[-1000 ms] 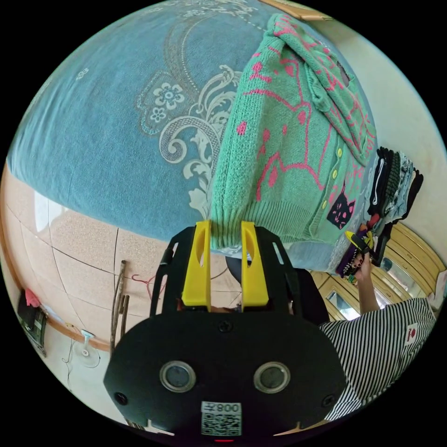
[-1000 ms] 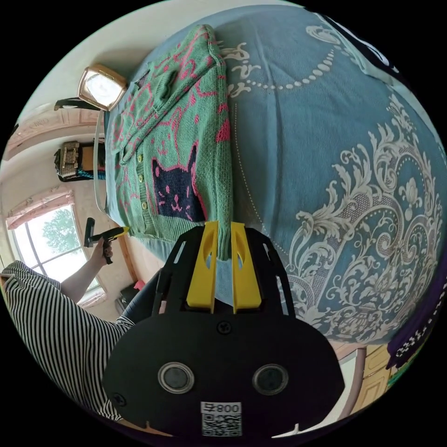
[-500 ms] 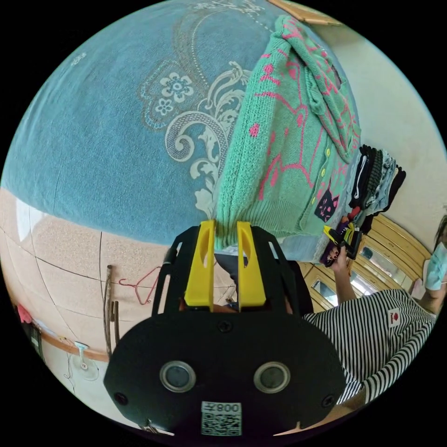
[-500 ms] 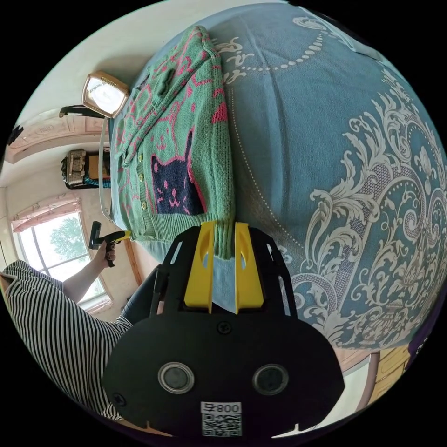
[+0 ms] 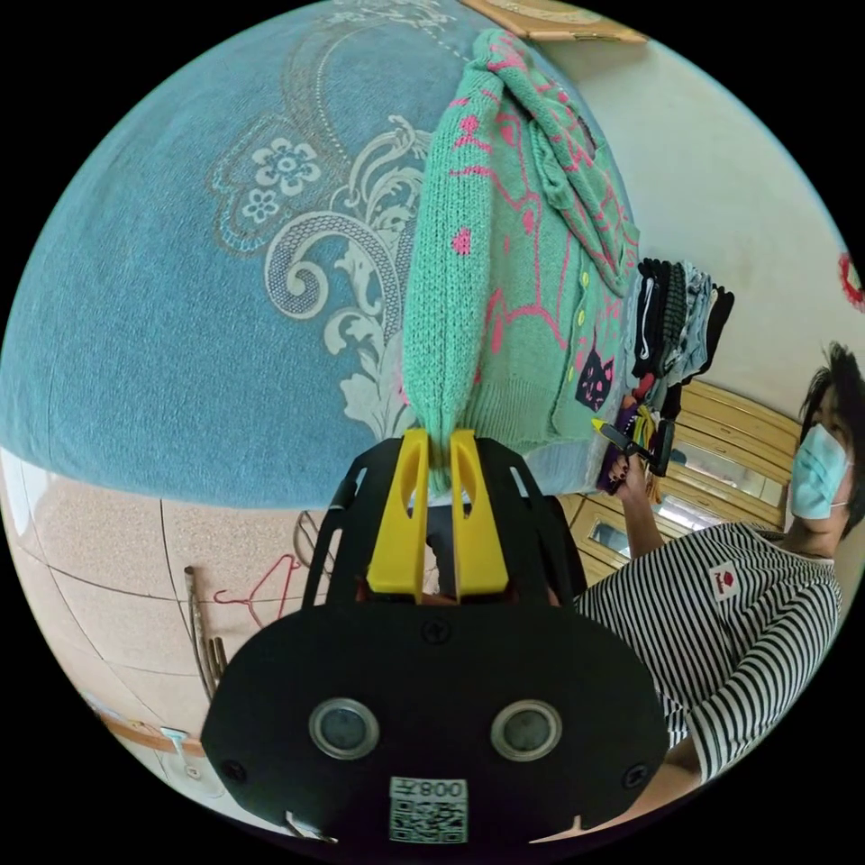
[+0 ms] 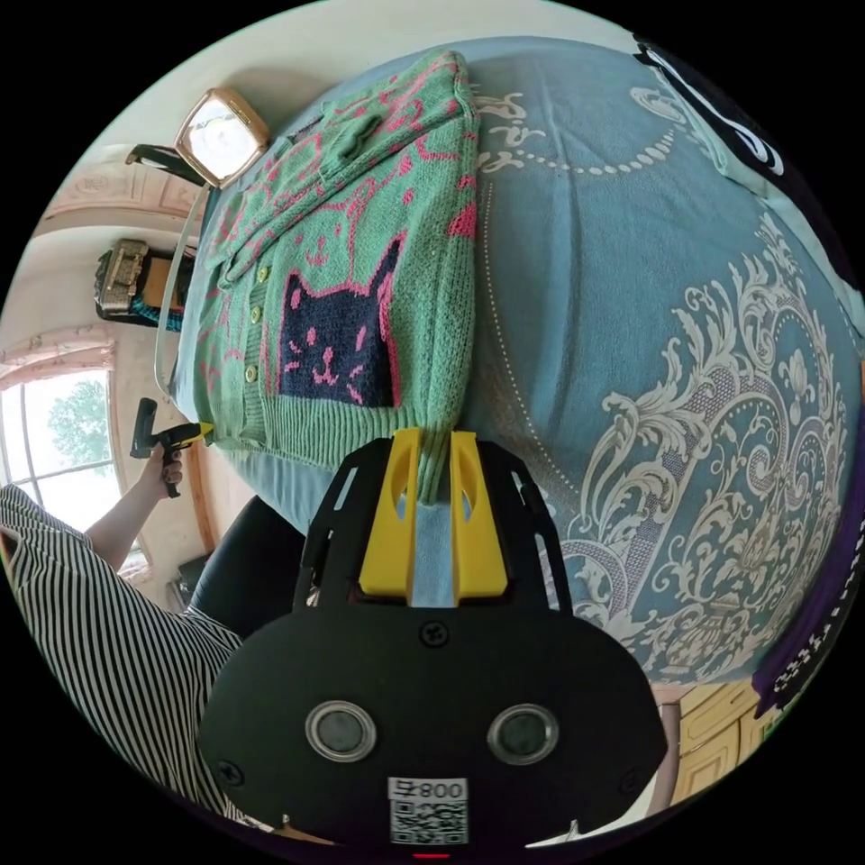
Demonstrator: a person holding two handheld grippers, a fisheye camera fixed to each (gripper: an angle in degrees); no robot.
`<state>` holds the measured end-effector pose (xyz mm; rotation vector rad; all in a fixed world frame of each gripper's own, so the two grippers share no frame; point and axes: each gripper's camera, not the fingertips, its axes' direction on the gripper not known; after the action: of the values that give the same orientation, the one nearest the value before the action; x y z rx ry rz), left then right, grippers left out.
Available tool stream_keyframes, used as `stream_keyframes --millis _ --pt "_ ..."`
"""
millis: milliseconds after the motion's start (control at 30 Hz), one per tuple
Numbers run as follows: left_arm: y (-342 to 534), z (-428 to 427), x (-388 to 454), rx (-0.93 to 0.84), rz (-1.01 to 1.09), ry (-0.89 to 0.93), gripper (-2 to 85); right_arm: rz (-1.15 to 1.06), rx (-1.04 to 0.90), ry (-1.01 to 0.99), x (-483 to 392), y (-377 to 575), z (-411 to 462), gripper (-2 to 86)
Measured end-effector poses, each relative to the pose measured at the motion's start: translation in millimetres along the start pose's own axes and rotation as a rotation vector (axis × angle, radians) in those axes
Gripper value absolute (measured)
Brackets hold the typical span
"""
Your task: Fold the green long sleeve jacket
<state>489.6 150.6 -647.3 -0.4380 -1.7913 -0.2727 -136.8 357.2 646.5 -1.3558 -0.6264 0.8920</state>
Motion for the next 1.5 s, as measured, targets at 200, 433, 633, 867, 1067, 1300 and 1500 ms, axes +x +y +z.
stream_keyframes --millis 200,433,633,867,1067,1300,1500 --pt "46.9 -0.3 -27.4 0.088 0.021 0.097 3.0 -0.020 0.081 -0.006 11.2 49.0 -8.8 3.4" --pt "98.5 -17.1 -26.0 0.172 0.132 0.202 3.1 0.025 0.128 -0.233 41.7 99.5 -34.7 2.0" --pt "145.7 -36.7 -19.2 0.233 0.231 0.264 2.9 -0.002 0.166 -0.339 46.2 148.0 -68.9 1.6" --pt "204.8 -58.9 -24.0 0.308 0.278 0.320 2.7 -0.046 0.230 -0.423 51.1 213.1 -110.6 1.4" --pt "257.2 -70.7 -28.7 0.313 0.331 0.350 2.6 -0.077 0.239 -0.444 57.9 279.3 -129.9 1.2" --pt "319.4 -77.7 -43.5 0.287 0.379 0.424 2.7 -0.066 0.240 -0.517 82.5 364.5 -137.1 1.1" --pt "354.1 -76.4 -59.0 0.223 0.386 0.465 2.7 -0.037 0.217 -0.538 104.1 427.5 -129.1 0.9"
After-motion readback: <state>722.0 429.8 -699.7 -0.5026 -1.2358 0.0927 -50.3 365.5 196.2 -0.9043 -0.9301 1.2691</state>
